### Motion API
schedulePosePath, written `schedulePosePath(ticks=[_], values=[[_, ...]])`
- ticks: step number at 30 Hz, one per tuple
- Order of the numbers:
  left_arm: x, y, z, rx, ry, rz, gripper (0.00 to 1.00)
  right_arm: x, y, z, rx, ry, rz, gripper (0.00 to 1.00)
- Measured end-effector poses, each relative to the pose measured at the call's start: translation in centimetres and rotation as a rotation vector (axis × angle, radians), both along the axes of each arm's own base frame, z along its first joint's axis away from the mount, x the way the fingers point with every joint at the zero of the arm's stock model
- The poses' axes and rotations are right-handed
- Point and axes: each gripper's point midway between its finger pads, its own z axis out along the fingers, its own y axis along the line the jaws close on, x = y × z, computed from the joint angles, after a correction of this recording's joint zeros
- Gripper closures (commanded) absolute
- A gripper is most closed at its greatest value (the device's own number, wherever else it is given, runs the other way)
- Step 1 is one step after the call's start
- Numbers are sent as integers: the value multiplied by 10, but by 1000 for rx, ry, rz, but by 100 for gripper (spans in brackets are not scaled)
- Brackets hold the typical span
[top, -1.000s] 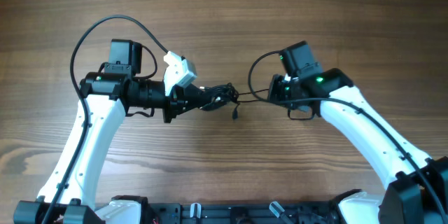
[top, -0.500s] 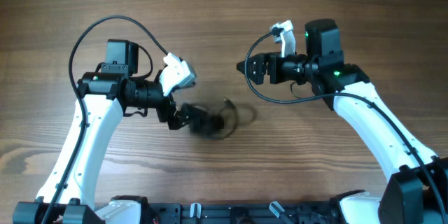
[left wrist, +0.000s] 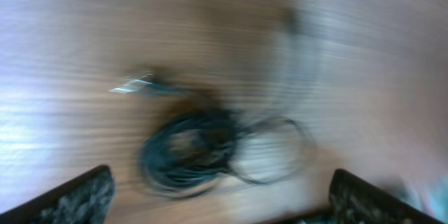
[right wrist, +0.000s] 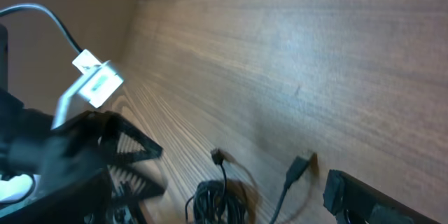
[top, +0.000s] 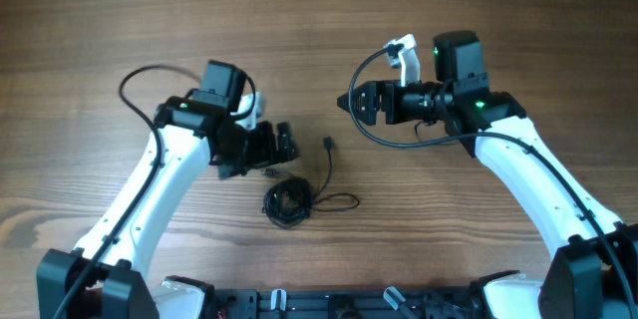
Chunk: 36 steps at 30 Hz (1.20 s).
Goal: Untangle cables
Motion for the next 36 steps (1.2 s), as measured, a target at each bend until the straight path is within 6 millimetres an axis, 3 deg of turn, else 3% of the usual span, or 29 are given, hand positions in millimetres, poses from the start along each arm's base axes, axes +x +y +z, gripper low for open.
schedulePosePath(ticks=[1, 2, 5, 9, 12, 15, 16, 18, 22, 24, 26, 27, 28, 29, 36], values=[[-5, 16, -7, 109, 41, 107, 27, -1, -1, -2, -4, 10, -1, 0], [-9, 26, -10, 183, 61, 170, 30, -2, -1, -2, -5, 16, -1, 0], [-18, 37, -13, 296, 77, 244, 34, -2, -1, -3, -6, 17, -1, 0], [-53, 9, -32, 378, 80, 67, 40, -2, -1, -3, -6, 18, -1, 0], [-64, -14, -46, 376, 26, -41, 40, -3, -2, -4, -11, 22, -4, 0], [-66, -26, -65, 347, -26, -82, 48, -5, -4, -9, -33, 40, -14, 0], [-65, -31, -72, 333, -55, -89, 57, -5, -5, -10, -39, 43, -15, 0], [-72, -31, -83, 337, -63, -120, 96, -6, -6, -12, -47, 54, -19, 0], [-69, -27, -87, 361, -96, -113, 96, -6, -8, -14, -60, 56, -29, 0], [-54, -30, -76, 340, -131, -78, 96, -5, -13, -20, -92, 73, -54, 0], [-24, -35, -46, 280, -217, -5, 96, -3, -26, -34, -159, 144, -157, 0], [4, -41, -12, 209, -316, 61, 96, 0, -36, -41, -197, 190, -239, 0], [16, -42, 6, 175, -368, 90, 96, 2, -41, -44, -214, 209, -280, 0], [39, -48, 51, 79, -505, 146, 96, 4, -45, -47, -220, 236, -334, 0], [47, -53, 96, -30, -645, 179, 96, -8, -24, -34, -178, 81, -72, 0]])
